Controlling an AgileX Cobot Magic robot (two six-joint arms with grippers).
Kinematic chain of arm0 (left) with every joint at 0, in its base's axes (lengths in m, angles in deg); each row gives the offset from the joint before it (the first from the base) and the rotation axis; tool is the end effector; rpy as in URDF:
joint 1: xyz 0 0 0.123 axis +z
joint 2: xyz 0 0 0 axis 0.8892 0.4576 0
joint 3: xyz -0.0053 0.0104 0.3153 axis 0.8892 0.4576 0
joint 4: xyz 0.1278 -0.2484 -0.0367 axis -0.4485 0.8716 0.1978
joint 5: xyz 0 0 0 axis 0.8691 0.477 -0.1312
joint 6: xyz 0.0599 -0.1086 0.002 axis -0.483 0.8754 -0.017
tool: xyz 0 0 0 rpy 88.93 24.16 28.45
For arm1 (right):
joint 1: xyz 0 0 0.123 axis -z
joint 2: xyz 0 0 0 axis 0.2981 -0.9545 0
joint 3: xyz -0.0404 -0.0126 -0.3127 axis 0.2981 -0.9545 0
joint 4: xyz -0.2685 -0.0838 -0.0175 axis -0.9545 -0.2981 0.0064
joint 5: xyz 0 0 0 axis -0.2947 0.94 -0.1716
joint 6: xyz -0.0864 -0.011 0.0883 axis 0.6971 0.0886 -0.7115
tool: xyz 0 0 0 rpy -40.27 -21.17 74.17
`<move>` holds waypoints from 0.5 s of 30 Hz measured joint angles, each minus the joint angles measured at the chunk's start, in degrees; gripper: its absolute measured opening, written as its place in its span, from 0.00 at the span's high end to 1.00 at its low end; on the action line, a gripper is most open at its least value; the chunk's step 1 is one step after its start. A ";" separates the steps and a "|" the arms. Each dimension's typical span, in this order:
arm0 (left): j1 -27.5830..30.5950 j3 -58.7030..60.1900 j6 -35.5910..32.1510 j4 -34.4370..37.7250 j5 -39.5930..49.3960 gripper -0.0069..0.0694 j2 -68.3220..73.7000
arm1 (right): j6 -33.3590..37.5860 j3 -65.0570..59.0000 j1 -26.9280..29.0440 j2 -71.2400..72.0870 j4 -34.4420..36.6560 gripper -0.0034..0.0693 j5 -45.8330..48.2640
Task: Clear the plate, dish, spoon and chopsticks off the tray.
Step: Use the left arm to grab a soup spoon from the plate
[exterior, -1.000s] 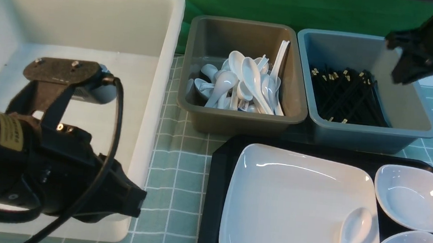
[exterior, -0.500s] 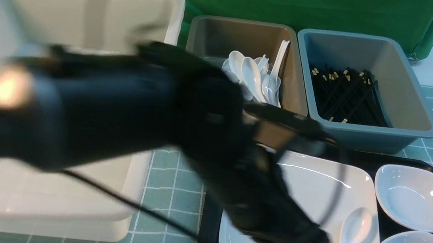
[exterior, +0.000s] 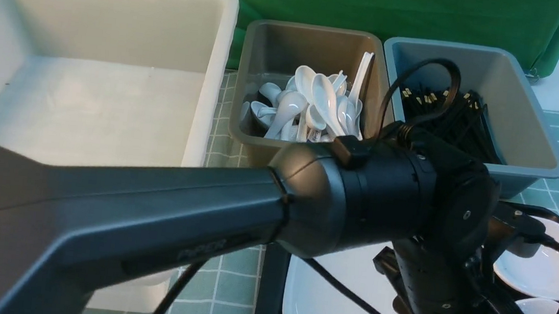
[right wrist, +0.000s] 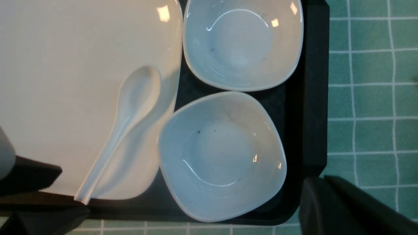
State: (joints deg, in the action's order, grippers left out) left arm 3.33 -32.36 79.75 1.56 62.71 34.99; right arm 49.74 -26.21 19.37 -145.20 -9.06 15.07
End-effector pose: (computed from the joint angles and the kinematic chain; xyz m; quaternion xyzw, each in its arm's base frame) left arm 0.2424 -0.4406 0.2280 0.4014 0.8857 -0.1810 0.1474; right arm 0.2068 -0.0057 0.3645 -0.0216 0.9472 -0.0120 0.3196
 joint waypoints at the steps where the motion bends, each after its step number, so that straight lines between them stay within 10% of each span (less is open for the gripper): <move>1: 0.00 -0.05 0.04 -0.61 -0.71 0.37 0.39 | 0.00 0.00 0.00 0.00 0.05 0.92 0.00; 15: -0.05 -0.29 1.20 0.42 -4.05 0.38 9.25 | 0.05 0.00 0.00 0.00 0.05 0.92 -0.54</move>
State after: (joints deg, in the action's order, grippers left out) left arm 3.28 -32.65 80.96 1.98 58.66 44.24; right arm 49.79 -26.21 19.37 -145.20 -9.01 14.54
